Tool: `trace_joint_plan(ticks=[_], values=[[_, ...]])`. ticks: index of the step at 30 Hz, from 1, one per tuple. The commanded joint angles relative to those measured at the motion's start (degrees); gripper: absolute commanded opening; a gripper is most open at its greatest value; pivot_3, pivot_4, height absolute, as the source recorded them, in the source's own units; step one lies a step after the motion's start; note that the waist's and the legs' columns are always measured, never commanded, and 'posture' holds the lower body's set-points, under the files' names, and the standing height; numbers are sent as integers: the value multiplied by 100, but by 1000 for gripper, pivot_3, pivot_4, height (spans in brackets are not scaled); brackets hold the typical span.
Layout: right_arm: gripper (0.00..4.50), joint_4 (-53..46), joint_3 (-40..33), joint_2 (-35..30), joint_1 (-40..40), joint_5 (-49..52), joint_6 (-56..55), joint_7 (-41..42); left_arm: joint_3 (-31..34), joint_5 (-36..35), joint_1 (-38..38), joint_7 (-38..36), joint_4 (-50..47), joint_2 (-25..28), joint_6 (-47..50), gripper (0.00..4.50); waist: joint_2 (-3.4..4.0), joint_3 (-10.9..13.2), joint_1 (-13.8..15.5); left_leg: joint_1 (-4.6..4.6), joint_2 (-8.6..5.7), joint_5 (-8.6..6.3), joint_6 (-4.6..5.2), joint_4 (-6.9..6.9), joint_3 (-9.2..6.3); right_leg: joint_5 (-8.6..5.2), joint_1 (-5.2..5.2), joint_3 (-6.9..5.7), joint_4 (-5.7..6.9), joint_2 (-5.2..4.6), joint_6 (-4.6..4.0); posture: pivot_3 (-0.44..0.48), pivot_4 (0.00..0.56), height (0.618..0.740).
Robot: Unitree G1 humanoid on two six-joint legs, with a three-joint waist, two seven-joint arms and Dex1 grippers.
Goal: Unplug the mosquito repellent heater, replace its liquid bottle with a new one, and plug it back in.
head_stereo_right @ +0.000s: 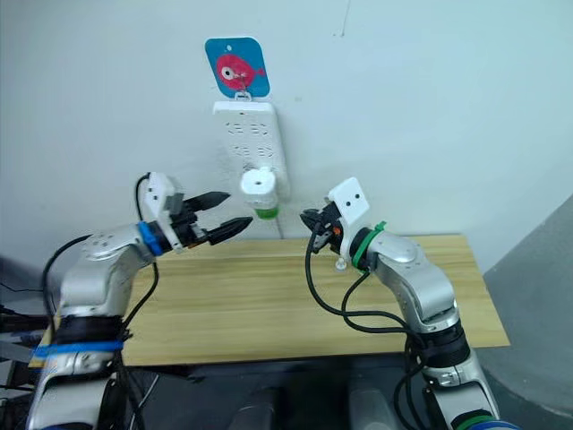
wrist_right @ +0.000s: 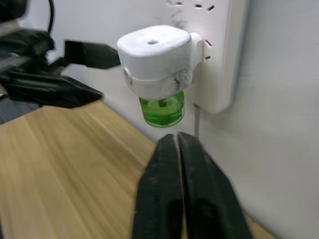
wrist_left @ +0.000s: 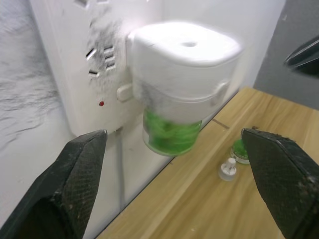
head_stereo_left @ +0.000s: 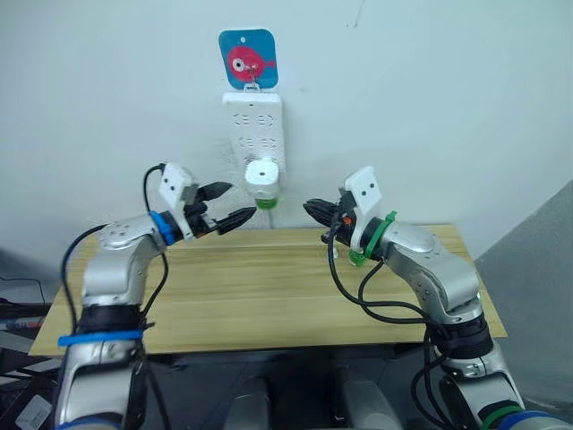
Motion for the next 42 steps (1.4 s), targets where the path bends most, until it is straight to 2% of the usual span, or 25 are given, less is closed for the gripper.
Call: trace_joint_plan(ticks=[1, 5, 7, 10, 28, 38, 42], values=[[46, -75, 76, 132, -161, 185, -178, 197, 388, -790, 498, 362, -1586, 132, 773, 4500, 0, 0, 60, 1, 0, 0, 0, 0, -1, -2, 2, -1, -5, -1, 2, 21, 141, 740], [46, 129, 253, 383, -301, 105, -294, 223, 629, -1183, 893, 890, -2391, 132, 1202, 4500, 0, 0, 200, 22, -2, 0, 0, 0, 2, -2, 28, -4, -14, -1, 3, 40, 141, 740], [46, 275, 296, 488, -381, 36, -379, 167, 717, -1350, 984, 1113, -2603, 133, 1358, 4500, 0, 0, 253, 59, 0, -1, 0, -7, 4, -4, 68, -8, -31, 4, 3, 40, 141, 740], [46, 550, 299, 603, -486, -120, -587, 54, 801, -1593, 1097, 1302, -2835, 177, 1538, 4500, 0, 0, 293, 65, 1, -1, 0, -7, 5, -4, 76, -10, -34, 11, 3, 56, 139, 740], [46, 1508, 127, 991, -845, -442, -1218, -369, 732, -1878, 1051, 1538, -2782, 404, 1527, 4500, 0, 0, 315, 63, 0, -1, 0, -21, 8, -3, 76, -10, -57, 11, 2, 72, 127, 740], [46, 1699, 136, 946, -899, -603, -1438, -379, 685, -1863, 1001, 1540, -2751, 419, 1517, 4500, 0, 0, 316, 63, 0, -1, 0, -27, 9, -3, 77, -9, -63, 11, 1, 72, 131, 740], [46, 1816, -57, 1041, -970, -705, -1575, -711, 695, -1884, 1009, 1574, -2769, 404, 1529, 4500, 0, 0, 315, 63, 1, -1, 0, -27, 9, -3, 76, -9, -63, 10, 1, 71, 135, 740]])
